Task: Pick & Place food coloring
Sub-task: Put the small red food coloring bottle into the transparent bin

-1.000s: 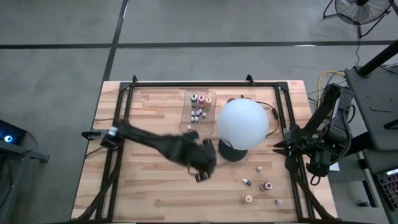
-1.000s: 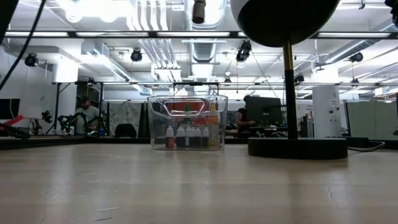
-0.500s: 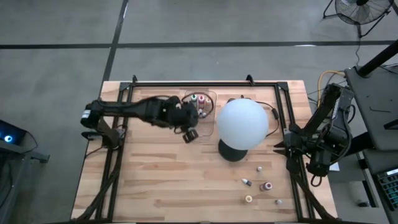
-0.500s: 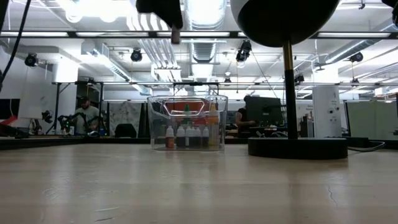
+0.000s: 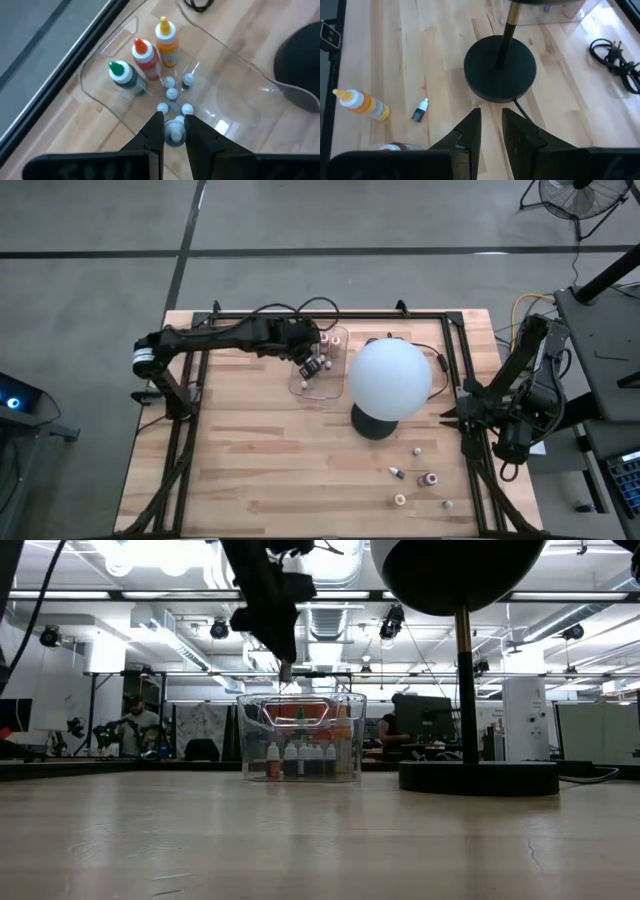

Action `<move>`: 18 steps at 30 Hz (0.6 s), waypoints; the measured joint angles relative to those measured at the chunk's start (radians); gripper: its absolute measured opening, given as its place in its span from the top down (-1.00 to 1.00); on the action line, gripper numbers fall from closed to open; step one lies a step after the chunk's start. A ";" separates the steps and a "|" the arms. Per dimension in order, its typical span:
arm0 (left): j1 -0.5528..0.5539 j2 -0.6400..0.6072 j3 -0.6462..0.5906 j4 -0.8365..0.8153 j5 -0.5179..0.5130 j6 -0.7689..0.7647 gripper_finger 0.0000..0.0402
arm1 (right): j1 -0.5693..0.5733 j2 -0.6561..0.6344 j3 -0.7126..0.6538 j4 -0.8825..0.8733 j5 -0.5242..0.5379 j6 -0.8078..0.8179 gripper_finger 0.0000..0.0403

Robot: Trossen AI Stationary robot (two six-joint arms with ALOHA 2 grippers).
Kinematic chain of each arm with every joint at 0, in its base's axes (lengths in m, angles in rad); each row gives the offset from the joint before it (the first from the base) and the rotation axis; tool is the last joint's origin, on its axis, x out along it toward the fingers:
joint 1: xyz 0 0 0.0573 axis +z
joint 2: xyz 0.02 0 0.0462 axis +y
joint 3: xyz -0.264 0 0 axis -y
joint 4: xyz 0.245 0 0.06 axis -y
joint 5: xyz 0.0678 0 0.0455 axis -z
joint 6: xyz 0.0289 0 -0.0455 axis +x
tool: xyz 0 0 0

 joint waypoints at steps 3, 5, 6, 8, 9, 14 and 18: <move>0.006 0.000 -0.062 0.080 0.002 0.025 0.84 | 0.000 0.000 0.000 0.001 0.000 0.034 0.66; 0.006 0.000 -0.107 0.140 0.004 0.042 0.84 | 0.000 0.000 0.000 0.001 0.000 0.048 0.66; 0.006 0.000 -0.129 0.171 0.004 0.042 0.84 | 0.000 0.000 0.000 0.001 0.000 0.049 0.66; 0.006 0.000 -0.174 0.222 0.003 0.041 0.84 | 0.000 0.000 0.000 0.001 0.000 0.049 0.66; 0.006 0.000 -0.199 0.246 0.002 0.042 0.84 | 0.000 0.000 0.000 0.001 0.001 0.049 0.66; 0.006 0.000 -0.291 0.320 0.003 0.073 0.84 | 0.000 0.000 0.000 0.001 0.003 0.049 0.66; 0.009 0.000 -0.342 0.349 0.004 0.092 0.84 | 0.000 0.000 0.000 0.002 0.005 0.051 0.66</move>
